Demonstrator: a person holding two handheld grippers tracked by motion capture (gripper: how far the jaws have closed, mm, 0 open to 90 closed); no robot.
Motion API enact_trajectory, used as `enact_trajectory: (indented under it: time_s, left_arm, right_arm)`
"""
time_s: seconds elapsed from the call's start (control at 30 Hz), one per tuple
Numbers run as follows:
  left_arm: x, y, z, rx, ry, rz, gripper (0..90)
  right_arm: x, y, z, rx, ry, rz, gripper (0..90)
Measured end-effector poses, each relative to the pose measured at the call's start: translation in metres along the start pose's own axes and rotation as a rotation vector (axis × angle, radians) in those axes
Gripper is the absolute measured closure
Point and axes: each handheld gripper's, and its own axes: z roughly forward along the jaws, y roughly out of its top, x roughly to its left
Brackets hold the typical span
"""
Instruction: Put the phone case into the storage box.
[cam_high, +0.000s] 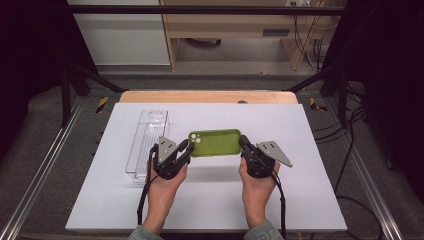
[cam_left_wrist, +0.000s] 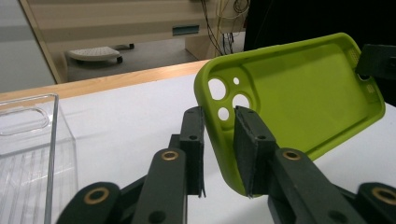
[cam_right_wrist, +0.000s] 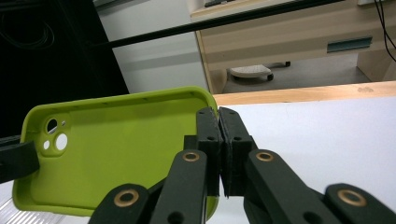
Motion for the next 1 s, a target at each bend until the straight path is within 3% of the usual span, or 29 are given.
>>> enact_trajectory:
  time_s: [0.47, 1.0]
  left_arm:
    - [0.004, -0.003, 0.002, -0.017, 0.058, -0.046, 85.2]
    - [0.01, -0.004, 0.002, -0.031, 0.123, -0.025, 87.4]
  right_arm:
    - [0.011, -0.006, -0.012, -0.013, 0.001, -0.022, 88.1]
    - [0.017, -0.014, -0.003, 0.059, 0.037, -0.021, 85.6]
